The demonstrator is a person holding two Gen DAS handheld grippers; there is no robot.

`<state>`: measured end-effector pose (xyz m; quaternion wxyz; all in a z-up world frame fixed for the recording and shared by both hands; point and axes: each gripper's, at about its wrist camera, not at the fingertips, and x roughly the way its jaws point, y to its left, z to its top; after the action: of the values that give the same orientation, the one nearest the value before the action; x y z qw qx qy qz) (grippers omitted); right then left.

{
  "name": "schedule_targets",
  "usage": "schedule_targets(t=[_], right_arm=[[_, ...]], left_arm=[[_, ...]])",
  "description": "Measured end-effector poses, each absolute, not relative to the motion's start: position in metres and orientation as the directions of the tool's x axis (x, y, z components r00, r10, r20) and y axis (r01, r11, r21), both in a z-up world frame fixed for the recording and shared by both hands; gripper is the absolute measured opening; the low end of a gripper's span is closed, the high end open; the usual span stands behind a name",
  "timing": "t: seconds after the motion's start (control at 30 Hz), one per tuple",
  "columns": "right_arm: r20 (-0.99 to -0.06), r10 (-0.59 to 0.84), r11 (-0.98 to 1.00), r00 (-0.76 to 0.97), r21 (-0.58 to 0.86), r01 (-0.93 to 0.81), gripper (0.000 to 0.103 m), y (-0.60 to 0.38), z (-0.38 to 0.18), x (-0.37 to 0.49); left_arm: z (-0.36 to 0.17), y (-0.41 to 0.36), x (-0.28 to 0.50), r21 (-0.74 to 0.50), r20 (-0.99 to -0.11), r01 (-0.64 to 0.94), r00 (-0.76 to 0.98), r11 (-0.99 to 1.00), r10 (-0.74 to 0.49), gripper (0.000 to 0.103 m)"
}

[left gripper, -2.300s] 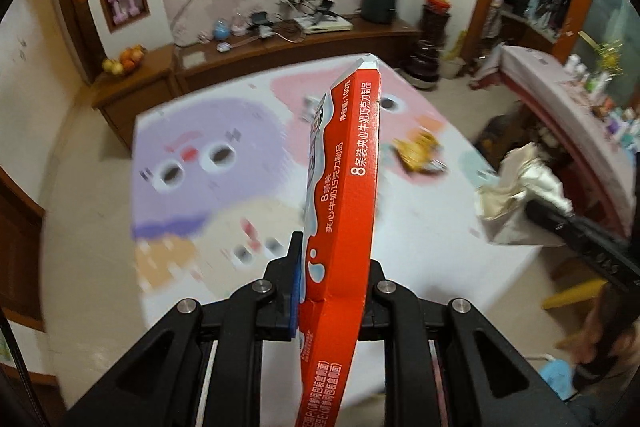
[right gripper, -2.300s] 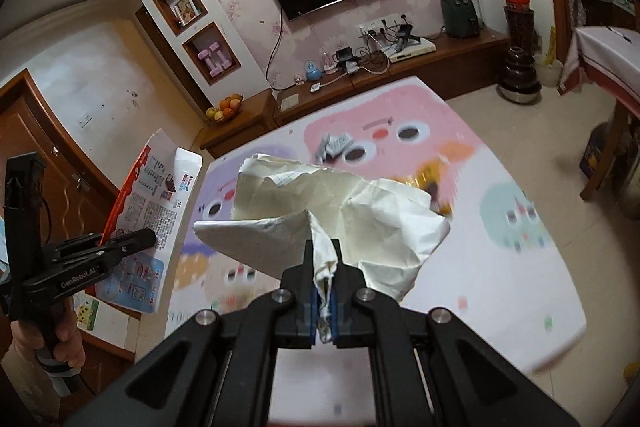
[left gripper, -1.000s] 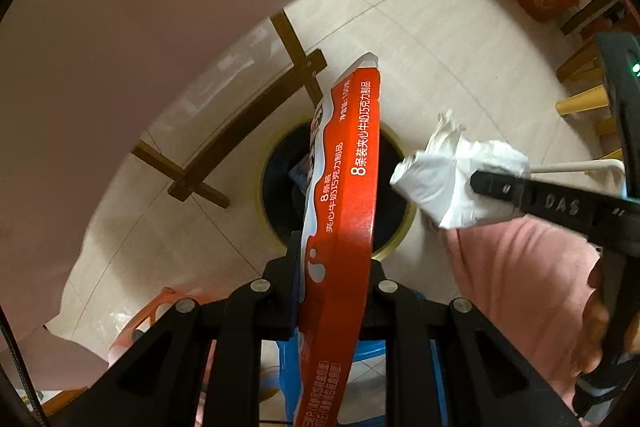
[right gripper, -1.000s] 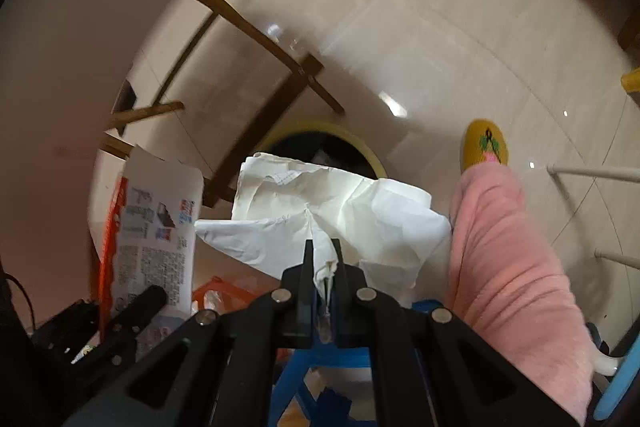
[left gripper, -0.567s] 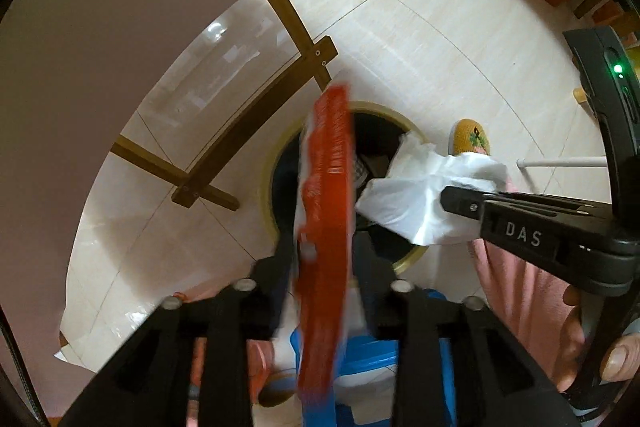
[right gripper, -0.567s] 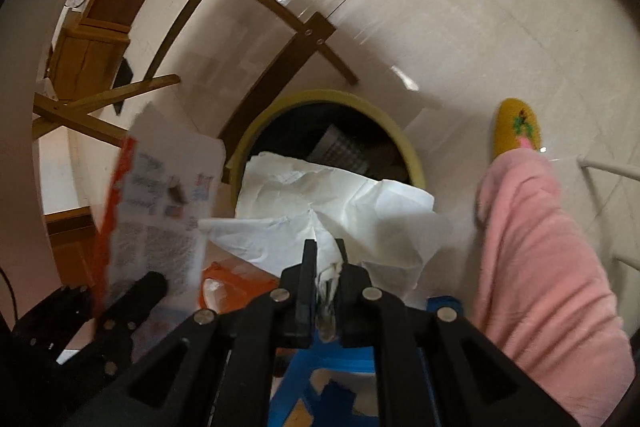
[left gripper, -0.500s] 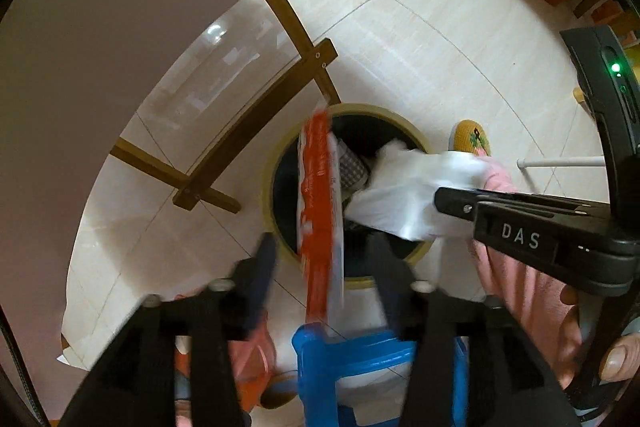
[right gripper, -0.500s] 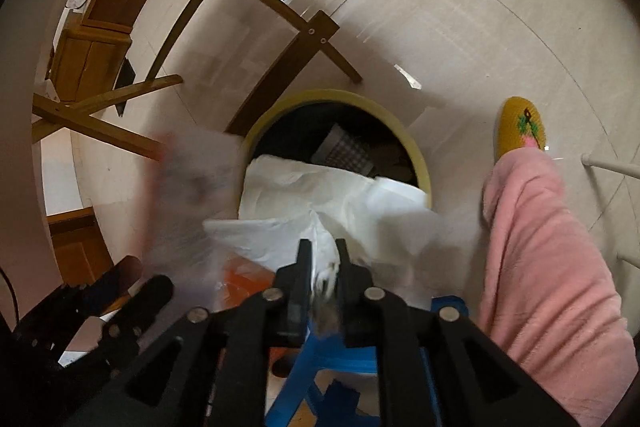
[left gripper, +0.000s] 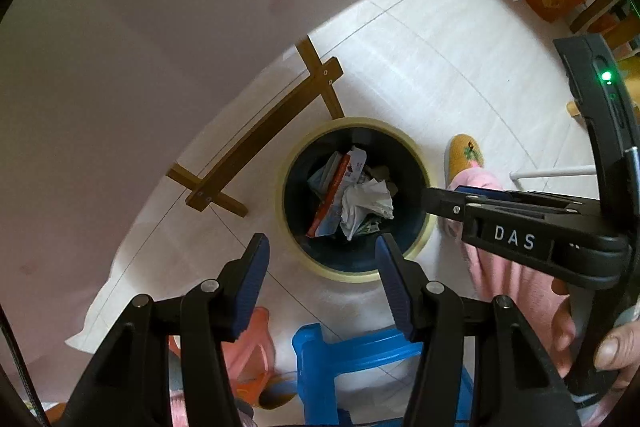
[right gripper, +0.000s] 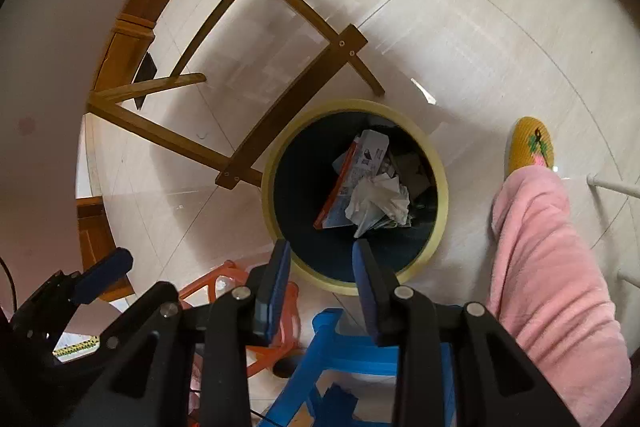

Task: Collect trash
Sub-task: 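Carry the box and tissue over the bin and open both tools to drop them, then raise both tools back up over the table toward the remaining trash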

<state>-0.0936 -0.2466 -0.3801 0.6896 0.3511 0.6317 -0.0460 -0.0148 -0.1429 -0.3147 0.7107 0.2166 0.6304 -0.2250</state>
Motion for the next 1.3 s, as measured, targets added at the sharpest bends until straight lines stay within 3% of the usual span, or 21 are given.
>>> schedule_targets(t=[0.43,0.8,1.1,1.3], right_arm=[[-0.908,0.338,0.798,0.246,0.415,0.437,0.033,-0.228,-0.31,-0.117],[-0.888,0.272,0.877,0.371,0.388,0.285,0.033,-0.205,-0.207,-0.108],[-0.844,0.316,0.9,0.434,0.411,0.144,0.033,-0.183,-0.119,-0.055],[-0.808,0.345,0.899,0.478,0.431,0.079,0.041,-0.173,-0.071,0.001]], left_arm=[[-0.209,-0.11,-0.032,-0.057,-0.966,0.554,0.179,0.831,-0.185,0.054],[-0.112,-0.065,-0.036,-0.073,-0.898,0.521,0.336,0.85,-0.283,0.058],[-0.047,-0.028,0.025,-0.019,-0.841,0.463,0.471,0.886,-0.264,0.06],[-0.01,-0.009,0.092,0.034,-0.807,0.424,0.546,0.905,-0.225,0.065]])
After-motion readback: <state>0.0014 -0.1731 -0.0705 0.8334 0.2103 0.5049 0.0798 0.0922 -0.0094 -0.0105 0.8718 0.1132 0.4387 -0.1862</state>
